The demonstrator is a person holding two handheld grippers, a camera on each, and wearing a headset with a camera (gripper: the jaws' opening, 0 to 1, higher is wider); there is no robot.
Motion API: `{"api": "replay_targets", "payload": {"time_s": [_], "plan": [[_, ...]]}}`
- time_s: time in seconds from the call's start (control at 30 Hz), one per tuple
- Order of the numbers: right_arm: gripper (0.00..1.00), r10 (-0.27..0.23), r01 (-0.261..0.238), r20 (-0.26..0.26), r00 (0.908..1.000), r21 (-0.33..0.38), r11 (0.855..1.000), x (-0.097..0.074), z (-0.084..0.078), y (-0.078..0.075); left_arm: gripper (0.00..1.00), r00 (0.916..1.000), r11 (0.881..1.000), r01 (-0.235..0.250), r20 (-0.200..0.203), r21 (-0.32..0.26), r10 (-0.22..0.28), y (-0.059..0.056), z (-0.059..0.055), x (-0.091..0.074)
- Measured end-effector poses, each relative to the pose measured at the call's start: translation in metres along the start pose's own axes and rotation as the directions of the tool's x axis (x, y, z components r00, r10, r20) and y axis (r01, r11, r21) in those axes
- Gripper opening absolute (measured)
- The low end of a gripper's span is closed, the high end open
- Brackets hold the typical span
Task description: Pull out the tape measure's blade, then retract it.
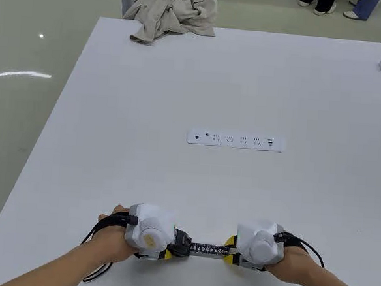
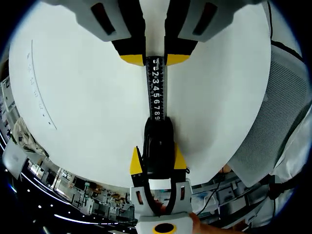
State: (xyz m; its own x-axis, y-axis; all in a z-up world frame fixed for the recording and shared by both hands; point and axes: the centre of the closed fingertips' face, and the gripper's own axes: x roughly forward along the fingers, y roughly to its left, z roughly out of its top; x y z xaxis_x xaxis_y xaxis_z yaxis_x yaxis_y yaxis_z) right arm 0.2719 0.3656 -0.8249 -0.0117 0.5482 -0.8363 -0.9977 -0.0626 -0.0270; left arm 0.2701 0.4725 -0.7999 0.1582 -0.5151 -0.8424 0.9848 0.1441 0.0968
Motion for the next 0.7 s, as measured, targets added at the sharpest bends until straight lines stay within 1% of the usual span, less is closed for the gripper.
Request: {"api": "replay_targets", "payload": {"time_s": [0.7], "plan": [[0.13, 0.003, -0.002, -0.022, 0.9997, 0.011, 1.000, -0.015, -0.026, 0.000, 0.34, 0.9999, 1.000, 0.010, -0.011, 0.001, -0.010, 0.000, -0.001, 0.001]]}}
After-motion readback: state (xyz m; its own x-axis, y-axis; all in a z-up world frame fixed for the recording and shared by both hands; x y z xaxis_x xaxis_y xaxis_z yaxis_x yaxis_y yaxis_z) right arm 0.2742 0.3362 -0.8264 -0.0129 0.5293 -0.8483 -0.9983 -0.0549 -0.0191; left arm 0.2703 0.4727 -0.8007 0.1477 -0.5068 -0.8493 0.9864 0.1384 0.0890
